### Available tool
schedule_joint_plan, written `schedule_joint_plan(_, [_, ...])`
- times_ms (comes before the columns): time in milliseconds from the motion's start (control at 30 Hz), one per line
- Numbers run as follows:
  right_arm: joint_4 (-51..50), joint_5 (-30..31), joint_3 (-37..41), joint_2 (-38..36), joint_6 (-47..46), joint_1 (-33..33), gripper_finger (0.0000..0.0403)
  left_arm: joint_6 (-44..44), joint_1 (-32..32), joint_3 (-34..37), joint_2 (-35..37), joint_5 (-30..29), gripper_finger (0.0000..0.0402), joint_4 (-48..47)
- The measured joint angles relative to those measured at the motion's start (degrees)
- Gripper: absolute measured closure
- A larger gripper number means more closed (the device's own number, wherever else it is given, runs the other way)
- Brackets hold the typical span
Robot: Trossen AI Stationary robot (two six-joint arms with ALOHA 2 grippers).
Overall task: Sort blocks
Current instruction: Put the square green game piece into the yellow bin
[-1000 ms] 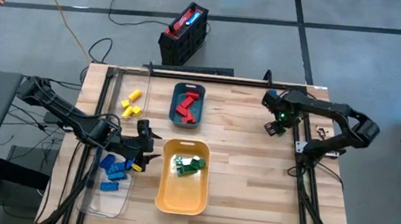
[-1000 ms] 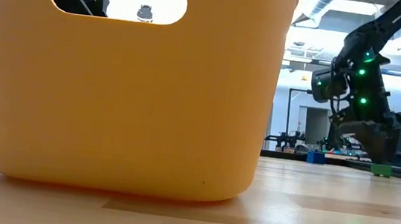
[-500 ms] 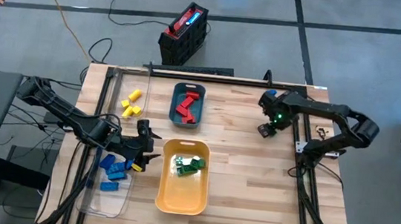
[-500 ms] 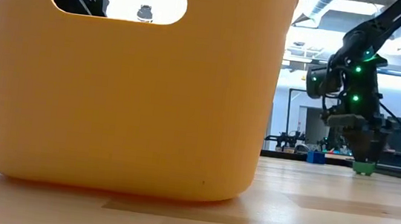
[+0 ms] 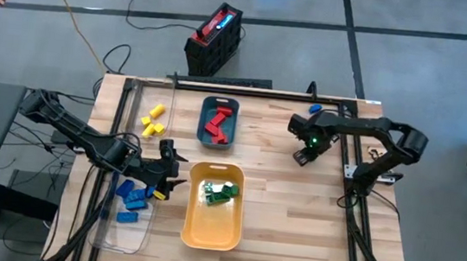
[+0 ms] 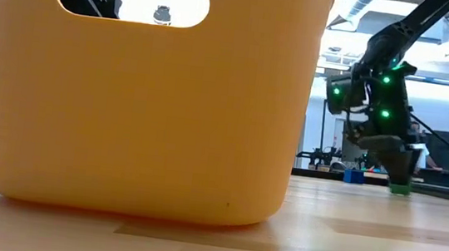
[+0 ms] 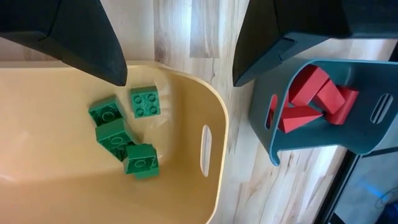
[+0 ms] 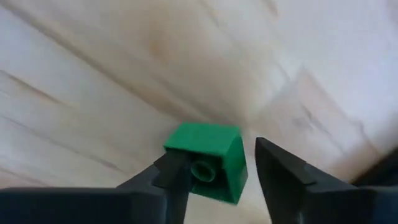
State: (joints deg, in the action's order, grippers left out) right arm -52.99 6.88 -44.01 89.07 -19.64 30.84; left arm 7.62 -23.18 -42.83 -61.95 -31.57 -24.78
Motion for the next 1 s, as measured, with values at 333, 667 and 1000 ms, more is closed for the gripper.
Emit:
schedule_joint_plan(333, [-4.48, -0.58, -6.22, -6.84, -2.03, -3.88, 0.0326, 0.16, 0.0, 0.0, 0.0, -0.02, 0.0113, -0.26])
schedule_joint_plan(667, [0.84, -1.17, -19.03, -10.93, -5.84, -19.6, 0.0322, 0.15, 0.0, 0.0, 0.0, -0.16, 0.0113, -0.17])
schedule_joint_plan(1000, [12.47, -1.15, -31.27, -3.13, -1.05, -34.99, 0.0321, 0.15, 0.0, 0.0, 0.02, -0.7, 0.0113, 0.31])
